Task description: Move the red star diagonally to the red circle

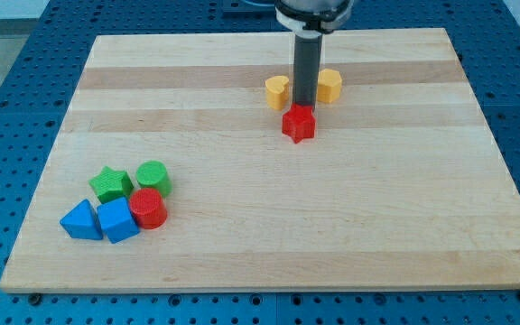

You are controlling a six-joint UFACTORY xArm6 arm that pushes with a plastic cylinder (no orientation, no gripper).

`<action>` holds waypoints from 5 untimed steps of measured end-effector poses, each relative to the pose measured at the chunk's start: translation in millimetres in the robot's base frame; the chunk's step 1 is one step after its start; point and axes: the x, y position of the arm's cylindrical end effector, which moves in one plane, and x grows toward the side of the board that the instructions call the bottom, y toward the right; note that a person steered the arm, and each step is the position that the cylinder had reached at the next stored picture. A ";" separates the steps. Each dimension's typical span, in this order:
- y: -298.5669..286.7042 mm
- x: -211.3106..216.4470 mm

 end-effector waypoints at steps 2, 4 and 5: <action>0.1 49.8; 0.1 90.2; -2.7 101.8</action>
